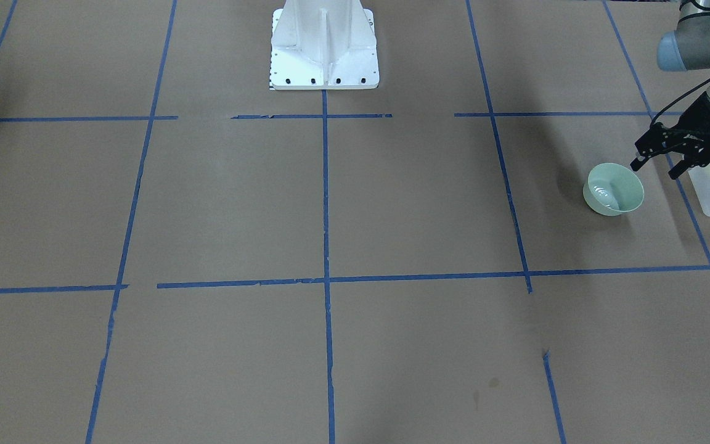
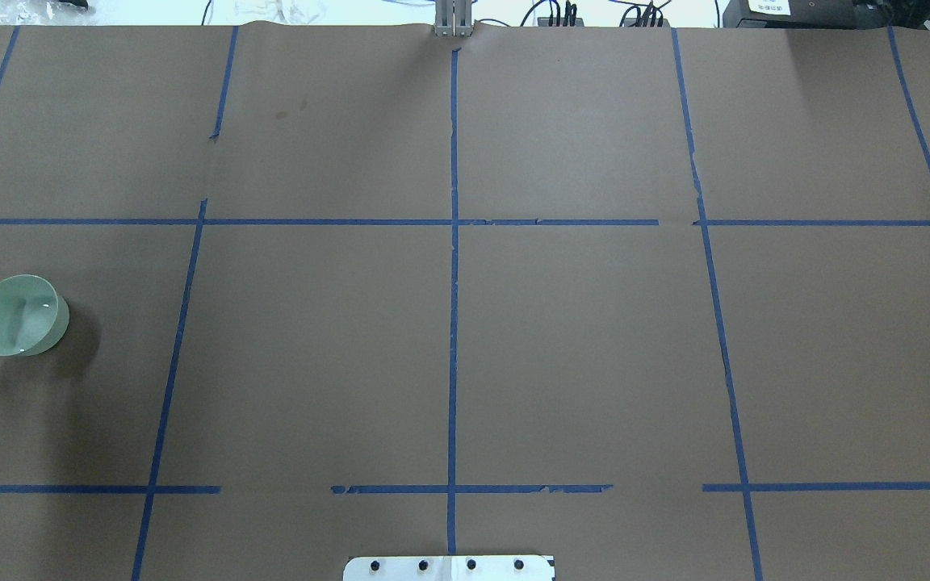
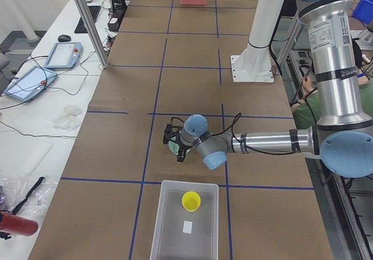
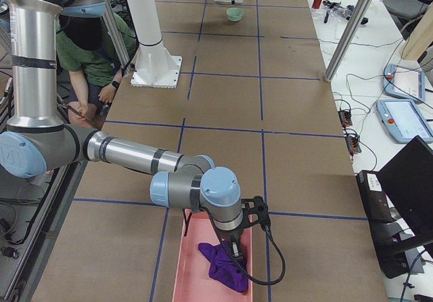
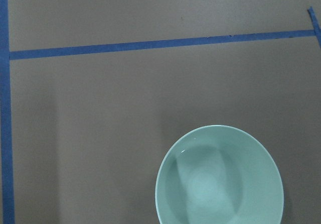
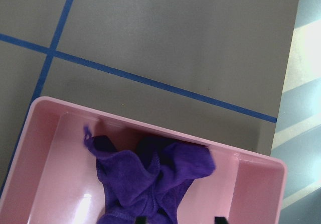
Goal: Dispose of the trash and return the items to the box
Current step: 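Lower the left gripper onto the pale green bowl rim and grasp it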
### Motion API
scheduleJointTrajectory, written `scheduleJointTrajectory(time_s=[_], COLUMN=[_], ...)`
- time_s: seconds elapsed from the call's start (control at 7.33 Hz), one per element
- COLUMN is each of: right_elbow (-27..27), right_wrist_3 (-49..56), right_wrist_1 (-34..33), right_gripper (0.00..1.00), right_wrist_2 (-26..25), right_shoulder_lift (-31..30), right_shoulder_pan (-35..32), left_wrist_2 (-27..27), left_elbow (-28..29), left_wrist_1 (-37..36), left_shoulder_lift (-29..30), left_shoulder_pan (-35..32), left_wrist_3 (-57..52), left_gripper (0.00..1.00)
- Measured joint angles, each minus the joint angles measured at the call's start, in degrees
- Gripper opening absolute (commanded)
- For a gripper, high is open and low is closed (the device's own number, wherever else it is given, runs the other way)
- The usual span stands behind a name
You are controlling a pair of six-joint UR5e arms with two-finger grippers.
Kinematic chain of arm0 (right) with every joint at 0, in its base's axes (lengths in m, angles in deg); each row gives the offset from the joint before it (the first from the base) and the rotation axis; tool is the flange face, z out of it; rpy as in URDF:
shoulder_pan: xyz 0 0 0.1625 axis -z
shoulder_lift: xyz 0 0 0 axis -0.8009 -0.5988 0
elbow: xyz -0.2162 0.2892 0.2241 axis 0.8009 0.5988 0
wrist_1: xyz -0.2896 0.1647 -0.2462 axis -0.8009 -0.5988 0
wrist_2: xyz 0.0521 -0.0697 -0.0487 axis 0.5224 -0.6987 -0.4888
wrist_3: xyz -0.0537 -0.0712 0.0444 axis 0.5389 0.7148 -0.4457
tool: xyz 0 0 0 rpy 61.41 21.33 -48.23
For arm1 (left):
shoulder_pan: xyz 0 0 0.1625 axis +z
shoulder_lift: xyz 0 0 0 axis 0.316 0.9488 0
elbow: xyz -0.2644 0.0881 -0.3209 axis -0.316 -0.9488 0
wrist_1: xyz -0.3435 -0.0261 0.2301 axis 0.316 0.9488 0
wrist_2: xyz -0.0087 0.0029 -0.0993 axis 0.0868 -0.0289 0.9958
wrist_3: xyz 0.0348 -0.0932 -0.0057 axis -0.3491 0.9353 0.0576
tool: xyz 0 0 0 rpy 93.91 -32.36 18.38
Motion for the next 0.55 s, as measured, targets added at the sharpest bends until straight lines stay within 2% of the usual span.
scheduleJointTrajectory(time_s=[0.14,0.27,0.41,0.55], right_elbow=[-0.9,-2.4,-4.8,-7.7], right_wrist_3=[-2.6,-4.9,-6.8,-8.0], right_wrist_1=[-0.8,-2.8,-5.8,-9.2], right_gripper=[1.0,1.0,1.0,1.0], right_wrist_2=[2.1,4.0,5.5,6.5], right_shoulder_lift=[0.1,0.2,0.3,0.3], right_shoulder_pan=[0.0,0.1,0.3,1.1], left_wrist_2=[-1.7,-3.2,-4.4,-5.0], left_elbow=[2.2,4.1,5.4,6.1], left_wrist_1=[0.1,0.4,0.8,1.2], left_shoulder_lift=[2.0,3.5,4.3,4.5], left_shoulder_pan=[1.2,1.9,2.3,2.7], left_wrist_3=[1.1,1.6,1.8,1.8], left_gripper=[0.89,0.74,0.44,0.19])
